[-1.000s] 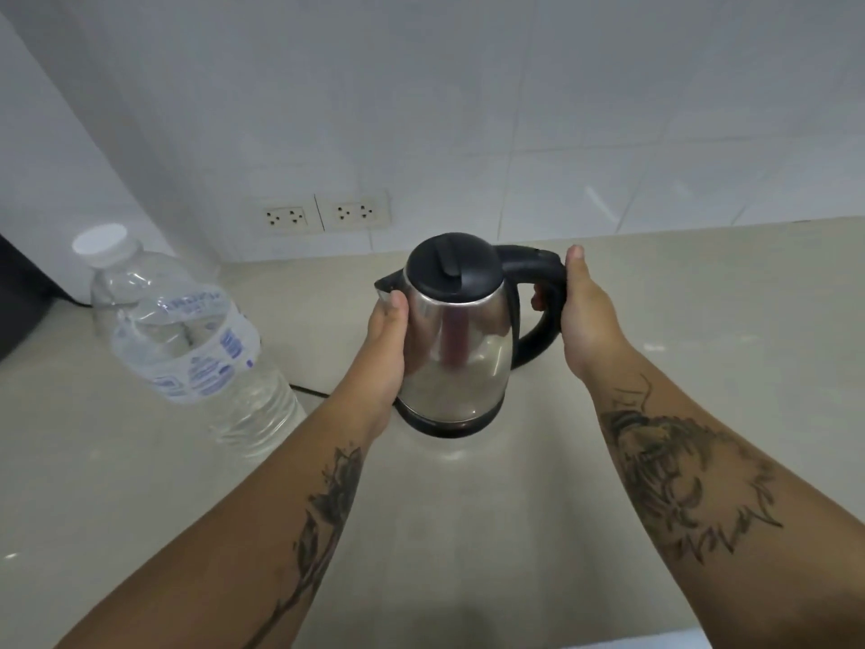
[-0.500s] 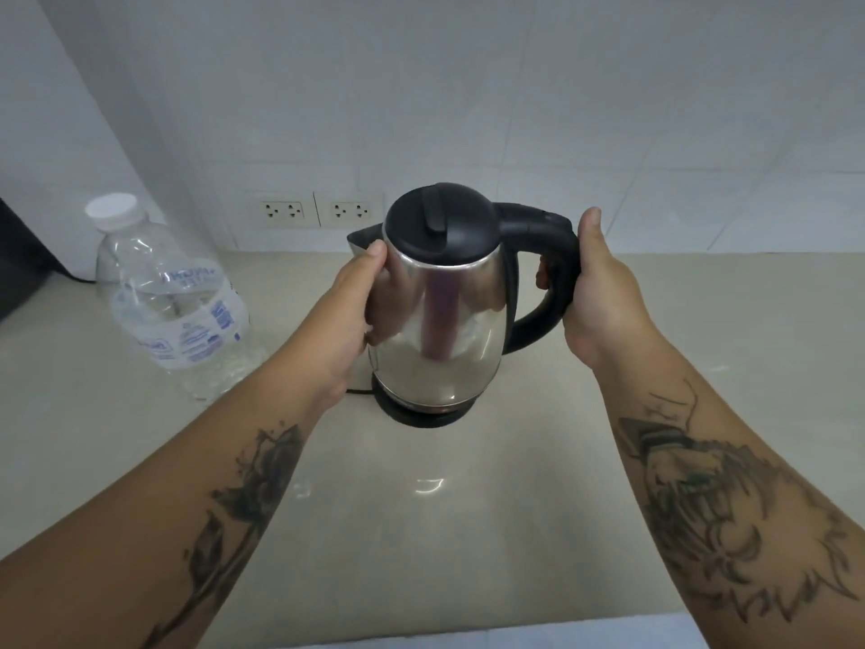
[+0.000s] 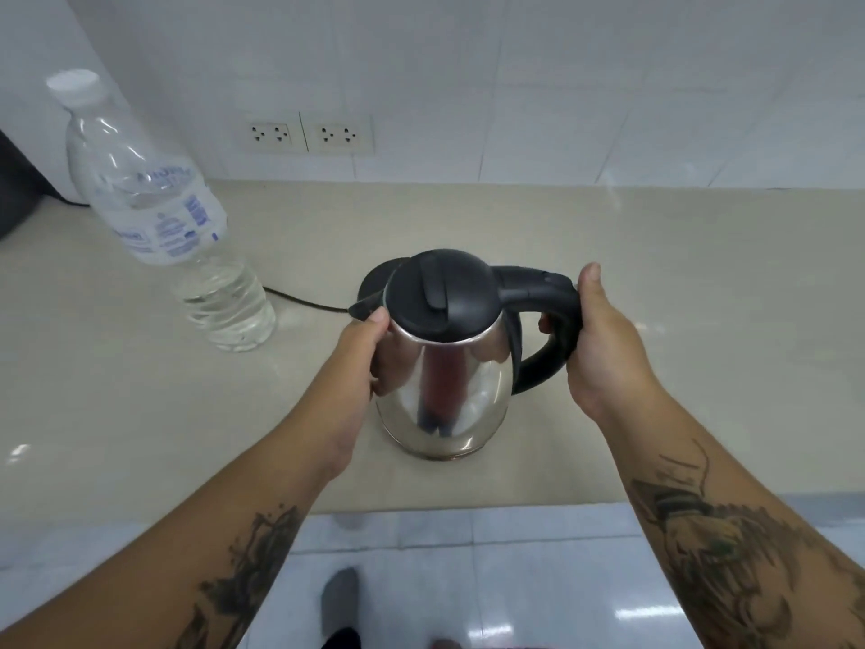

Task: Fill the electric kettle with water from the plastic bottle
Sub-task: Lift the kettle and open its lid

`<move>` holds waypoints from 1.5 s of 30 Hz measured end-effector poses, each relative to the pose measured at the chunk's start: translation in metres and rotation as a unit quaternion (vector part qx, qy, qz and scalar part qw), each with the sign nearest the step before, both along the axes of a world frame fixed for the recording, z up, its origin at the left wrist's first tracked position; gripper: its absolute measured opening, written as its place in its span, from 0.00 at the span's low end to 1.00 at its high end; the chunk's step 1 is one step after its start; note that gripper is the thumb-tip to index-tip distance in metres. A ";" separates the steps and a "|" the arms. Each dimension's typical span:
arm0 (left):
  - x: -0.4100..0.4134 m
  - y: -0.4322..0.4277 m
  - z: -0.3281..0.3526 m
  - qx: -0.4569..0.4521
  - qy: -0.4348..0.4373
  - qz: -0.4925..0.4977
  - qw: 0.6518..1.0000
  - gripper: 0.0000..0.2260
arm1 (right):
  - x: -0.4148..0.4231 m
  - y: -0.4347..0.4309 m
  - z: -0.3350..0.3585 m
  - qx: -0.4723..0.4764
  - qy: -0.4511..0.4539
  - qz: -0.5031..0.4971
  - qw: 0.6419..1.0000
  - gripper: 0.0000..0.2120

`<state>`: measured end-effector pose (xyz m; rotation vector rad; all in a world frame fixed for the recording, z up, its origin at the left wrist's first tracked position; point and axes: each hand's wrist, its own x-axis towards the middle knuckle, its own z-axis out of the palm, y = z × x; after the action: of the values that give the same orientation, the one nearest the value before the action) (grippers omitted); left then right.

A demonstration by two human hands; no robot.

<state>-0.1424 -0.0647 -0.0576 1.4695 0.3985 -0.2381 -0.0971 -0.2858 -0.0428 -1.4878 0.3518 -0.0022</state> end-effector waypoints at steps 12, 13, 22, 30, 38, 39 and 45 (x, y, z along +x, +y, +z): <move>-0.007 -0.005 -0.002 0.018 -0.003 0.008 1.000 0.21 | -0.012 -0.002 0.004 -0.094 -0.010 -0.004 0.995 0.16; -0.007 -0.006 -0.001 0.016 -0.003 0.013 1.000 0.20 | -0.011 0.002 0.014 -0.142 -0.045 -0.015 0.989 0.13; -0.012 -0.012 0.006 0.009 -0.027 0.018 0.999 0.13 | -0.027 0.082 0.059 -0.608 -0.129 0.175 0.764 0.33; -0.013 -0.015 0.011 -0.015 -0.026 0.040 0.999 0.12 | -0.022 0.085 0.065 -0.622 -0.186 0.151 0.745 0.18; -0.012 -0.018 0.010 -0.013 -0.009 0.059 0.998 0.13 | -0.023 0.032 0.101 -0.174 -0.109 0.113 0.972 0.14; -0.012 -0.019 0.010 -0.012 -0.008 0.059 0.998 0.13 | -0.026 0.024 0.102 -0.149 -0.091 0.109 0.979 0.13; -0.010 -0.021 0.006 -0.004 -0.009 0.074 0.997 0.13 | -0.025 -0.012 0.063 -0.123 -0.041 0.072 0.989 0.12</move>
<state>-0.1524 -0.0859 -0.0520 1.4264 0.4888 -0.1071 -0.1217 -0.2982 0.0200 -1.7490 0.1799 0.0092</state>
